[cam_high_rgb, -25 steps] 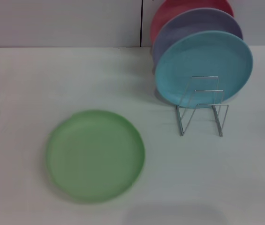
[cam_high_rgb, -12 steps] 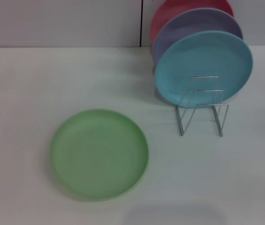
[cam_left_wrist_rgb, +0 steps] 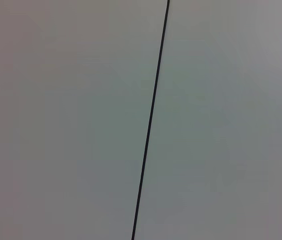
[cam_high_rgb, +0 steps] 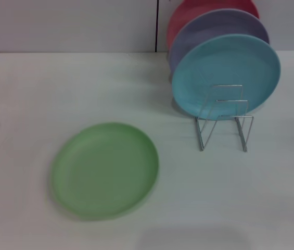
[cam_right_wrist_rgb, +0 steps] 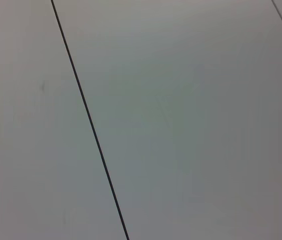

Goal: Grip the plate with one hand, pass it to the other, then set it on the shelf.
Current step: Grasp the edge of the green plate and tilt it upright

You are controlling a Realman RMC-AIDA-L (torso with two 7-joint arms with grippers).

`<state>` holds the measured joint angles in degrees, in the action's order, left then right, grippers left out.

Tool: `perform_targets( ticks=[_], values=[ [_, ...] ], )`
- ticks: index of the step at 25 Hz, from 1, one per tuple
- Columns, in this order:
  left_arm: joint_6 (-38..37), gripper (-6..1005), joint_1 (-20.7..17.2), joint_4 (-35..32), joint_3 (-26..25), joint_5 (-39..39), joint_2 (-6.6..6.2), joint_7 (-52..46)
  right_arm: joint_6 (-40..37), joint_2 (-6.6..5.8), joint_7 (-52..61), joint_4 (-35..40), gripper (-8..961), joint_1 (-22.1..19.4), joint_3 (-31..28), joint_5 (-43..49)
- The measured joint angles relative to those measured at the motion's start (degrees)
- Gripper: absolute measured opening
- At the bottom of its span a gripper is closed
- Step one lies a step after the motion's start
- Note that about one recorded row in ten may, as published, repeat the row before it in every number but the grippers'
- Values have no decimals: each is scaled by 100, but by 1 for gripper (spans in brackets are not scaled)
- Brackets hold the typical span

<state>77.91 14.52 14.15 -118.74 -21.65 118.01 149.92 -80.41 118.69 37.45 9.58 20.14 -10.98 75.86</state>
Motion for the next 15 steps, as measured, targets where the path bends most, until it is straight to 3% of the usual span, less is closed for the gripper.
perform_targets(
  ticks=[8,15],
  values=[
    [-170,805,93,22,-8,-4,-12,-54,-82,16,2,-12,651,-28,-32,-26],
    [-265,804,235,231,182,-151,-26,-688,-148,18,11,-94,651,-44,7,-12]
  ],
)
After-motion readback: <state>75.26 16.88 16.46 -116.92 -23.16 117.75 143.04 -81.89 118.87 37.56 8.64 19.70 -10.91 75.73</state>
